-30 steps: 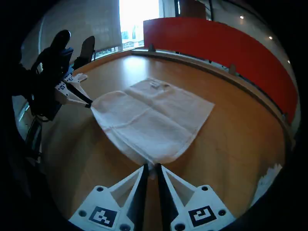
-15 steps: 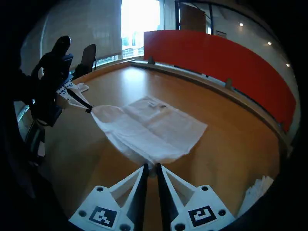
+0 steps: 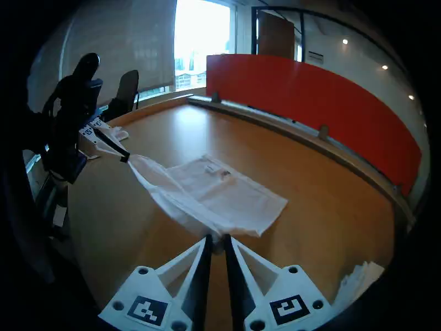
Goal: Fold towel
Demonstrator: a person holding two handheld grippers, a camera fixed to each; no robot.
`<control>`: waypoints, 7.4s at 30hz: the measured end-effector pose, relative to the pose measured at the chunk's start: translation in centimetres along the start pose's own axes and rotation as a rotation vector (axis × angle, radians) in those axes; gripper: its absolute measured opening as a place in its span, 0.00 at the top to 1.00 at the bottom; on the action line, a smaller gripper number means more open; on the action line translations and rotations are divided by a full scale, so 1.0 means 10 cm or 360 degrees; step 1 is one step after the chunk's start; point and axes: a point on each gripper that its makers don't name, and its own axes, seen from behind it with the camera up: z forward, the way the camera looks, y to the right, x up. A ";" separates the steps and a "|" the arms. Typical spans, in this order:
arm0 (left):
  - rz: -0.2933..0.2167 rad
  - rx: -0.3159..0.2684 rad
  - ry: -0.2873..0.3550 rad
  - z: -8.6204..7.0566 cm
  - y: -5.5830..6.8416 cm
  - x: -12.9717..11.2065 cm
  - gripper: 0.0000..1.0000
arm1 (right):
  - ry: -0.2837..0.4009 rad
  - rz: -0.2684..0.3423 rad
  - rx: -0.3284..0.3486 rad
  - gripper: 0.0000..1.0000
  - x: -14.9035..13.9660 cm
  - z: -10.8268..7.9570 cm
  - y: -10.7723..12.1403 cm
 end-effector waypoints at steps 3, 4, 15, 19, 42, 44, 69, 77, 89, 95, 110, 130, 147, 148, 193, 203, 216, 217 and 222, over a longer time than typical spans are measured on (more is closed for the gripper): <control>-0.0007 0.0002 0.0012 -0.07 0.00 0.06 0.91 | 0.0001 -0.0011 0.0002 0.83 0.04 -0.05 -0.02; -0.0006 0.0003 0.0016 -0.10 0.00 0.07 0.91 | 0.0001 -0.0013 0.0004 0.83 0.05 -0.06 -0.02; -0.0022 -0.0002 0.0037 -0.34 0.05 0.19 0.91 | 0.0004 -0.0033 0.0022 0.83 0.15 -0.24 -0.10; -0.0035 -0.0006 0.0045 -0.42 0.08 0.24 0.91 | 0.0004 -0.0039 0.0021 0.83 0.18 -0.29 -0.11; -0.0063 -0.0006 0.0031 -0.45 0.11 0.30 0.91 | -0.0006 -0.0026 0.0027 0.83 0.21 -0.33 -0.11; -0.0069 -0.0004 0.0028 -0.43 0.10 0.29 0.91 | -0.0016 -0.0026 0.0026 0.83 0.20 -0.30 -0.10; -0.0118 0.0104 -0.0098 0.19 -0.18 0.30 0.91 | -0.0145 0.0003 -0.0005 0.83 -0.03 0.22 0.24; -0.0089 0.0102 -0.0158 0.40 -0.26 0.25 0.91 | -0.0183 0.0039 0.0000 0.83 -0.12 0.37 0.31; -0.0081 0.0109 -0.0173 0.68 -0.36 0.21 0.91 | -0.0236 0.0082 0.0000 0.83 -0.27 0.56 0.40; -0.0098 0.0134 -0.0168 0.85 -0.42 0.17 0.89 | -0.0258 0.0121 -0.0010 0.83 -0.36 0.68 0.48; -0.0041 0.0219 -0.0188 1.09 -0.57 0.12 0.76 | -0.0287 0.0161 -0.0076 0.76 -0.47 0.90 0.65; 0.0034 0.0290 -0.0207 1.19 -0.74 0.18 0.61 | -0.0284 0.0150 -0.0237 0.34 -0.40 1.02 1.01; -0.0002 0.0329 -0.0200 1.13 -0.87 0.22 0.02 | -0.0245 0.0151 -0.0313 0.01 -0.32 0.98 1.14; -0.0006 0.0327 -0.0198 1.12 -0.87 0.22 0.02 | -0.0244 0.0153 -0.0312 0.00 -0.31 0.97 1.14; -0.0192 0.0345 -0.0234 0.41 -0.48 -0.56 0.02 | -0.0229 0.0225 -0.0271 0.01 -0.67 0.32 0.48; -0.0287 0.0426 -0.0193 0.19 -0.54 -0.64 0.02 | -0.0250 0.0136 -0.0166 0.01 -0.67 0.42 0.40; -0.0430 0.0540 -0.0145 -0.13 -0.61 -0.84 0.02 | -0.0285 0.0025 -0.0061 0.00 -0.66 0.54 0.38; -0.0431 0.0547 -0.0144 -0.14 -0.62 -0.85 0.02 | -0.0290 0.0018 -0.0055 0.00 -0.66 0.55 0.38; -0.0431 0.0586 -0.0125 -0.21 -0.65 -0.87 0.02 | -0.0311 -0.0017 -0.0020 0.01 -0.69 0.58 0.38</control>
